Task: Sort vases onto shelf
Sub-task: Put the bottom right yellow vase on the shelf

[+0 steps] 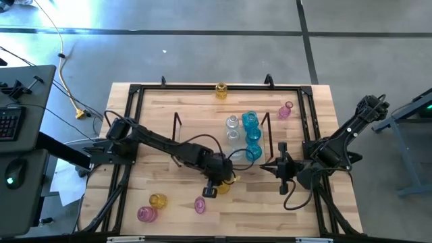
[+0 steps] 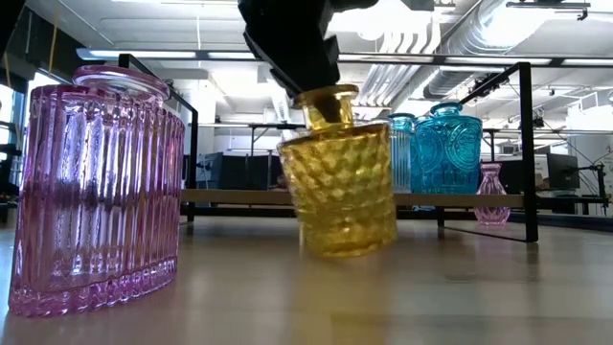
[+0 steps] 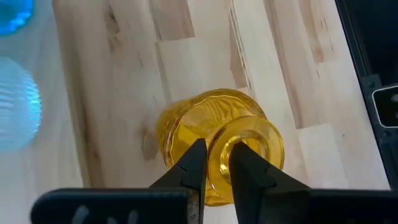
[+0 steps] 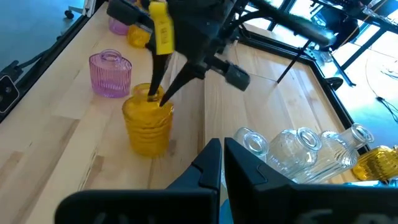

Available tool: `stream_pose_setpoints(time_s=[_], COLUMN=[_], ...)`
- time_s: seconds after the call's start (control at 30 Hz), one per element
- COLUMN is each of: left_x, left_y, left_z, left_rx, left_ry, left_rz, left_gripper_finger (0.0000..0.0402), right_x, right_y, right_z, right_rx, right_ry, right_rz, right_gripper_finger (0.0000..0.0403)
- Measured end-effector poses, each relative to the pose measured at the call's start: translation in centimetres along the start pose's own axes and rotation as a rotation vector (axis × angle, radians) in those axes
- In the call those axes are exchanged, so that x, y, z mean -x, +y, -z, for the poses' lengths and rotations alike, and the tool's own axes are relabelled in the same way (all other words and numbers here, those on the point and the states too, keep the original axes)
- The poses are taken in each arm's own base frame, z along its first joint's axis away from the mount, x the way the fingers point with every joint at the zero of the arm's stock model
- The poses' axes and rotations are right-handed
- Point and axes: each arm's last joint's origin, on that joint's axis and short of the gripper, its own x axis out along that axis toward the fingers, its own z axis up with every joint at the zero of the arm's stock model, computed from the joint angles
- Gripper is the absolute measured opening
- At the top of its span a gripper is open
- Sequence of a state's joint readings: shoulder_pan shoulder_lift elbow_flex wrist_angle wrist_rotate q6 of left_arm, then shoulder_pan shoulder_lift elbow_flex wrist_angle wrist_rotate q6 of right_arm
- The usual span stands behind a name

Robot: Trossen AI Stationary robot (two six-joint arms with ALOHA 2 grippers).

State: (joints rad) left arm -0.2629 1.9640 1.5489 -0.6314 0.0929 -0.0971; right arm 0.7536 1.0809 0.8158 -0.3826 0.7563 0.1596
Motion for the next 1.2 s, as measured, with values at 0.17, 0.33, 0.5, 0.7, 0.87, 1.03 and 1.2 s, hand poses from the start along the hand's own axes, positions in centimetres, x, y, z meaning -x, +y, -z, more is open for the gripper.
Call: stream_pose_setpoints(time_s=[0.17, 0.33, 0.5, 0.7, 0.87, 1.03, 1.2], left_x=[3.6, 7.9, 11.4, 12.9, 12.5, 12.4, 11.4], left_y=[0.1, 0.7, 3.5, 8.9, 13.9, 16.6, 18.0], left_z=[-0.6, 0.0, 1.0, 1.5, 2.4, 3.2, 3.5], left_rx=[0.033, 0.142, 0.306, 0.431, 0.517, 0.569, 0.615], left_ry=[-0.084, -0.094, -0.081, -0.101, -0.073, -0.062, -0.048], left_rz=[-0.028, -0.118, -0.237, -0.238, -0.262, -0.252, -0.205], left_gripper_finger=[0.0032, 0.0032, 0.0032, 0.0032, 0.0032, 0.0032, 0.0032], right_x=[0.0, 0.0, 0.0, 0.0, 0.0, 0.0, 0.0], right_y=[0.0, 0.0, 0.0, 0.0, 0.0, 0.1, 0.1], right_z=[0.0, 0.1, 0.1, 0.1, 0.1, 0.1, 0.2], right_rx=[-0.013, -0.01, -0.01, -0.012, -0.012, -0.012, -0.012], right_ry=[0.003, 0.008, 0.008, 0.009, 0.009, 0.013, 0.016], right_rz=[0.0, -0.004, -0.008, -0.011, -0.011, -0.024, -0.024], right_gripper_finger=[0.0, 0.0, 0.0, 0.0, 0.0, 0.0, 0.0])
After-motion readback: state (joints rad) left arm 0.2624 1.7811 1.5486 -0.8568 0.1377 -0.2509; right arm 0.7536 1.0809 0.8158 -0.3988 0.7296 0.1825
